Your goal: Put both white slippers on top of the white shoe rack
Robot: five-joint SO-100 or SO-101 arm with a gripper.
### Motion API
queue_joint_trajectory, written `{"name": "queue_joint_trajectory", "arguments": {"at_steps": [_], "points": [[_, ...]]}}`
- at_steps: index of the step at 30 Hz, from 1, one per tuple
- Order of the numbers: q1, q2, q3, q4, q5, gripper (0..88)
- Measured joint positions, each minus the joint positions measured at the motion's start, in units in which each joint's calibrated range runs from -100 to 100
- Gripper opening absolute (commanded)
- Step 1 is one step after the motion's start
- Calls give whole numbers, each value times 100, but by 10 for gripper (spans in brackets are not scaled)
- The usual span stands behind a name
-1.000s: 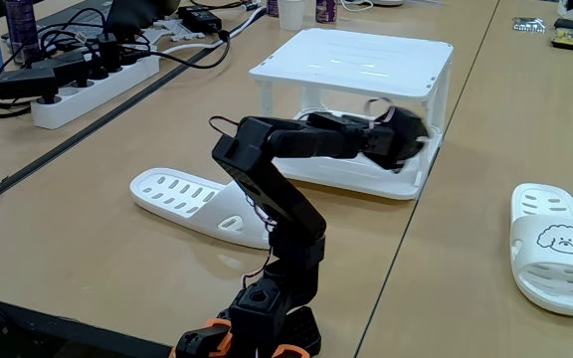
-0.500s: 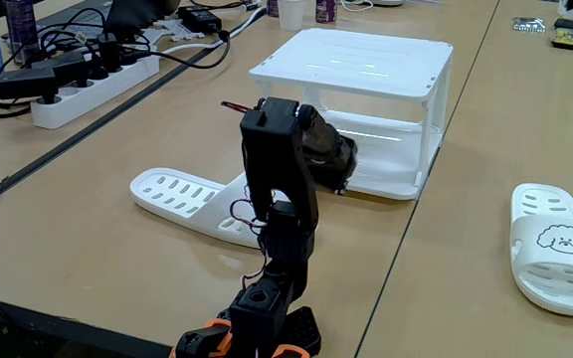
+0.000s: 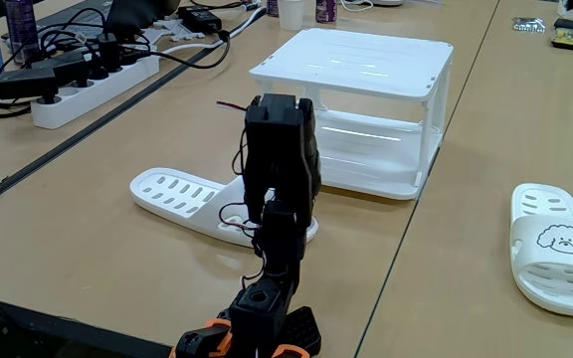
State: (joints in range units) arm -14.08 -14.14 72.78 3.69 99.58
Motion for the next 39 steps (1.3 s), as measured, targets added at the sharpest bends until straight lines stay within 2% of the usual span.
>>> {"name": "queue_joint_trajectory", "arguments": {"at_steps": [7,17,23,27,35,39], "points": [[-652,-8,0,17,0,7],[-2217,-8,0,17,0,7],[-2644,-33,0,17,0,7],[-2599,-124,9,77,0,7],[-1258,-371,81,77,0,7],[-996,-396,530,77,0,7]]}}
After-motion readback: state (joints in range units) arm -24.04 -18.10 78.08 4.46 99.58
